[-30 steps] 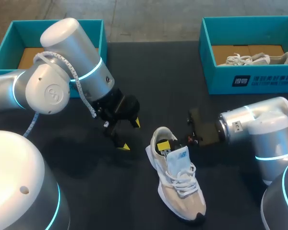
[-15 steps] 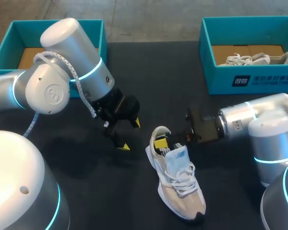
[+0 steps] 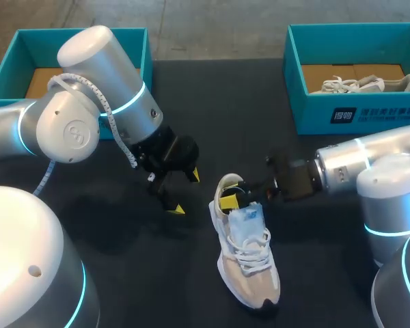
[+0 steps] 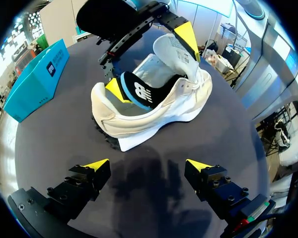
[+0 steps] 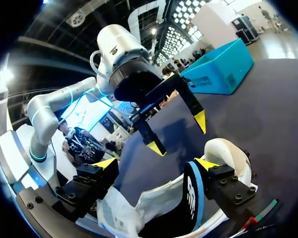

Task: Take the shoe out of the shoebox, open the shoe tongue, remove and reinsert the insole, then place the shoe into the shoebox

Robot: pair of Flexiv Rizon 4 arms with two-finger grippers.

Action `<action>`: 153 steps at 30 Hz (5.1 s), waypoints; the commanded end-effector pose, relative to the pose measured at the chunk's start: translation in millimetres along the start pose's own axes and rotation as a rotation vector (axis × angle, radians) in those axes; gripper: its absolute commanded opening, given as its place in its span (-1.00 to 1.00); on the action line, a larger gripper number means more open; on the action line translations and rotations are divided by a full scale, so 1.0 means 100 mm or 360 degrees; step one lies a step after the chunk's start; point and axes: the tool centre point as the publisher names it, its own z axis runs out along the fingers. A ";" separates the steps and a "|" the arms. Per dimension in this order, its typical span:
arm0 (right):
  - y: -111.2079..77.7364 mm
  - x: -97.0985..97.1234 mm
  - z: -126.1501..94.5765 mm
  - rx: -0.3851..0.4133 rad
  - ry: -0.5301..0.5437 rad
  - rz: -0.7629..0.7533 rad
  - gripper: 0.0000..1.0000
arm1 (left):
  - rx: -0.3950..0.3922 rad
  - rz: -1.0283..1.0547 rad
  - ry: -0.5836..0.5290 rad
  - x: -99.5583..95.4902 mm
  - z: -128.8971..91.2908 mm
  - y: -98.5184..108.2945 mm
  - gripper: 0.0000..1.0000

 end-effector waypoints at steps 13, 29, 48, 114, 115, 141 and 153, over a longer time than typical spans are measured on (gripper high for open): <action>-0.01 0.14 -0.11 -0.0076 -0.0115 -0.0030 1.00 | 0.0000 0.0001 -0.0001 0.01 0.01 0.00 1.00; 0.09 0.05 -0.18 -0.0168 -0.0294 -0.0116 1.00 | 0.0000 0.0001 -0.0001 0.01 0.01 0.00 1.00; 0.13 0.37 -0.36 -0.0075 -0.0996 -0.0015 -0.05 | 0.0000 0.0001 -0.0001 0.01 0.01 0.00 1.00; 0.29 0.32 -0.02 0.0081 -0.2215 0.0175 0.42 | -0.0169 -0.0356 -0.0125 0.26 -0.72 0.56 1.00; 0.34 0.37 -0.08 0.0055 -0.2199 0.0151 0.37 | -0.0169 -0.0356 -0.0125 0.26 -0.72 0.56 1.00; 0.31 0.26 -0.02 0.0146 -0.2388 0.0188 -1.00 | -0.0163 -0.0339 -0.0113 0.27 -0.72 0.56 1.00; 0.19 -0.12 0.04 0.0216 -0.2461 0.0306 -1.00 | -0.0018 -0.0059 -0.0039 0.40 -0.90 0.76 1.00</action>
